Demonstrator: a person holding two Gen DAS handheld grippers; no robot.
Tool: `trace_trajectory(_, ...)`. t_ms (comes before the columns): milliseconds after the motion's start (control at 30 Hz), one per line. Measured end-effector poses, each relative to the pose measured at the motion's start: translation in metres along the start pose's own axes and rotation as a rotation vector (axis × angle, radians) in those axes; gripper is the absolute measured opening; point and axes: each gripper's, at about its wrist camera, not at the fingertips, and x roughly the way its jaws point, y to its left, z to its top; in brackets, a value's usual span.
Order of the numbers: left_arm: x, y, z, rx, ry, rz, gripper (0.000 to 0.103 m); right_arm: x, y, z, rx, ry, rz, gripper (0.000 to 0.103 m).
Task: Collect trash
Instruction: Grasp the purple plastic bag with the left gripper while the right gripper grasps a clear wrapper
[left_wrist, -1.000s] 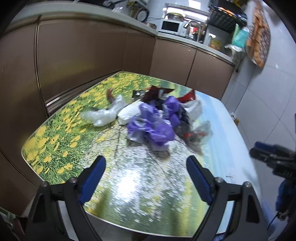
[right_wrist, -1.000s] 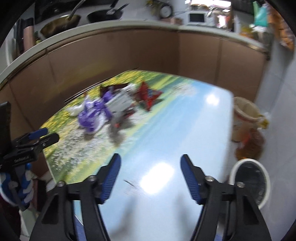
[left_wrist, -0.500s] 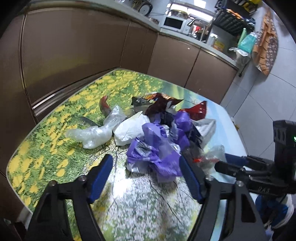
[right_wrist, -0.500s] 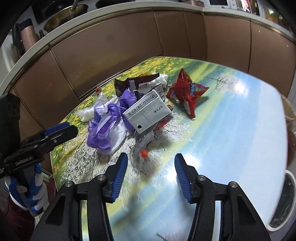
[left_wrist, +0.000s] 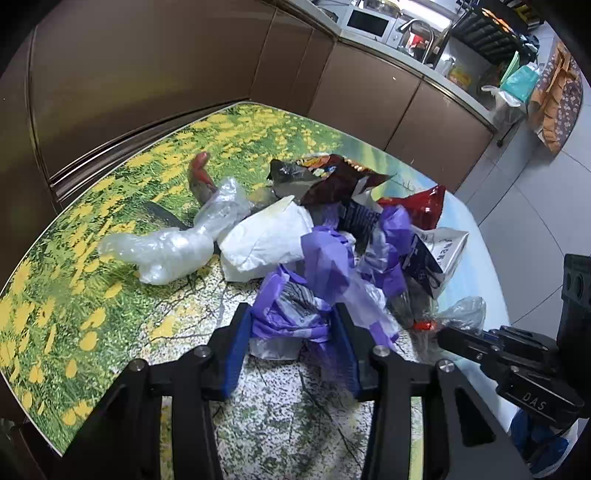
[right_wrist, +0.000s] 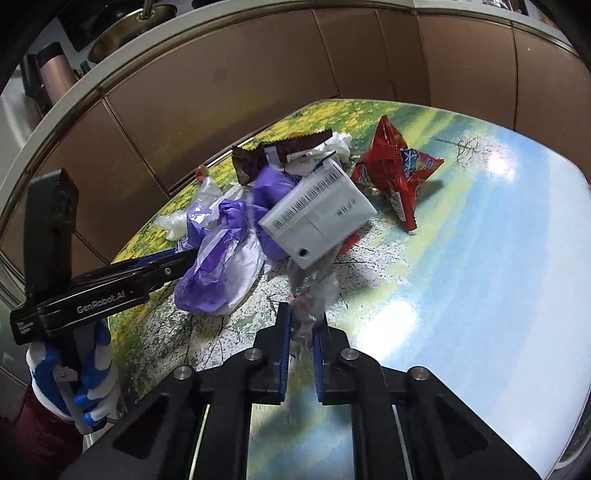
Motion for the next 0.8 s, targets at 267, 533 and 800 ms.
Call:
trace_trajectory(267,-0.033,-0.003,-0.005,-0.021,-0.054,-0.001,0.039,-0.041,0.009,-0.014,-0.026,-0.061,0.037,0.006)
trace_trajectory(533,-0.071,-0.012,-0.004,-0.029,-0.111,-0.014,0.039,-0.088,0.016,-0.037,-0.031,-0.127,0.066,0.005)
trace_trajectory(800,-0.094,-0.058,-0.005,0.049,-0.136,-0.032,0.039,-0.136,0.003,-0.055,0.006,-0.220,0.073,0.005)
